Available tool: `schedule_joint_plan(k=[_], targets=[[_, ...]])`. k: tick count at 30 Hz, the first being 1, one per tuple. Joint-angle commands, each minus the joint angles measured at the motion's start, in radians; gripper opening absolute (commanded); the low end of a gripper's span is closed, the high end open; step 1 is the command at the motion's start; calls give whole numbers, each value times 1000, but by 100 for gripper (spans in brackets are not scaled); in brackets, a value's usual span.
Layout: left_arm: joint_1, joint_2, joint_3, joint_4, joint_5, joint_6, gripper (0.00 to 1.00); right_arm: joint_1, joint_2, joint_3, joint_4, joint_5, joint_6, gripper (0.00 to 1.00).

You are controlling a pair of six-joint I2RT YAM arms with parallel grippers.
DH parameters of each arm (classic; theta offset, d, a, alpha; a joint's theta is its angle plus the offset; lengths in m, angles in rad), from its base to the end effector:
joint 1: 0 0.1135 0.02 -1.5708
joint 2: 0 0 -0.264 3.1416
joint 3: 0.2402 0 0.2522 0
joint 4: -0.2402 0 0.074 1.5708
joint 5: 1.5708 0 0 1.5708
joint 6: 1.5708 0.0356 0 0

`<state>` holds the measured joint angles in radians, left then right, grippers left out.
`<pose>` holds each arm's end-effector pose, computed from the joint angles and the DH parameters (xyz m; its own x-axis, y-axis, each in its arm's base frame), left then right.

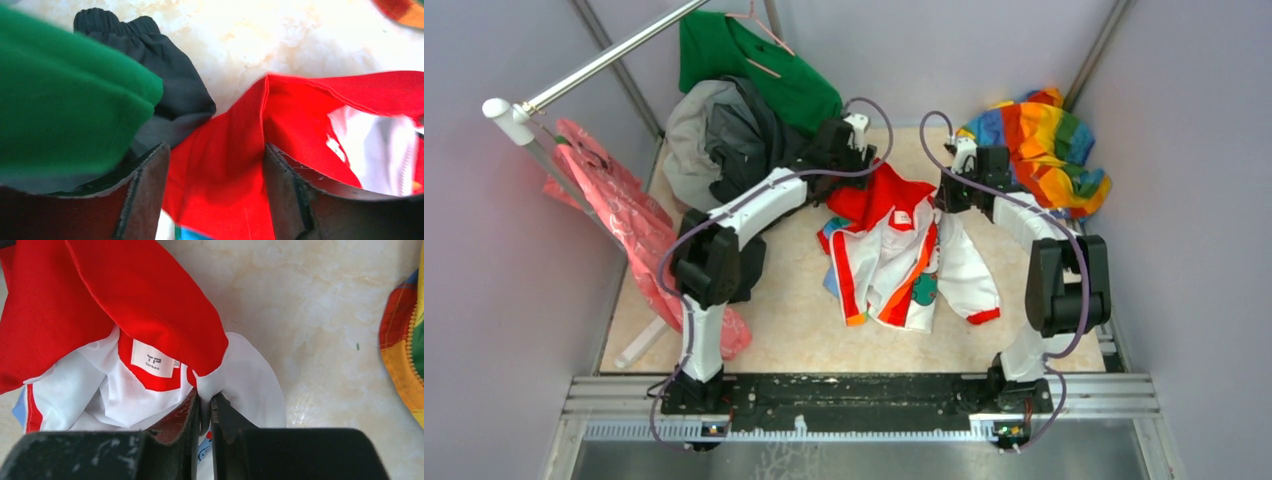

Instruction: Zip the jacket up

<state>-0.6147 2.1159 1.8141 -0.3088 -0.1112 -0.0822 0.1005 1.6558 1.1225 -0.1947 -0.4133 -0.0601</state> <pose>0.4093 -0.2841 0.2610 -0.5078 0.2586 -0.8218 0.4587 0.8886 -0.0039 0.3602 0.0507 0.2327 -0.6374 -0.1195 -0.7612 -0.4292 0.8755 0.2219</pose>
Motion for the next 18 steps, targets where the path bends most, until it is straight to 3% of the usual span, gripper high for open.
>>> schedule_joint_plan(k=[1,6,12,14,18], targets=[[10,-239,-170,166,196,-28,78,-32,3,47,38,-106,5,17],[10,-496,-458,324,379,-62,88,-92,-68,10,24,-233,-33,35],[10,-769,-818,396,409,-139,89,-137,-228,-139,93,-436,-136,51],[10,-841,-931,414,393,-169,89,-137,-304,-232,174,-528,-184,54],[9,-928,-1103,491,388,-197,90,-137,-447,-485,496,-783,-307,62]])
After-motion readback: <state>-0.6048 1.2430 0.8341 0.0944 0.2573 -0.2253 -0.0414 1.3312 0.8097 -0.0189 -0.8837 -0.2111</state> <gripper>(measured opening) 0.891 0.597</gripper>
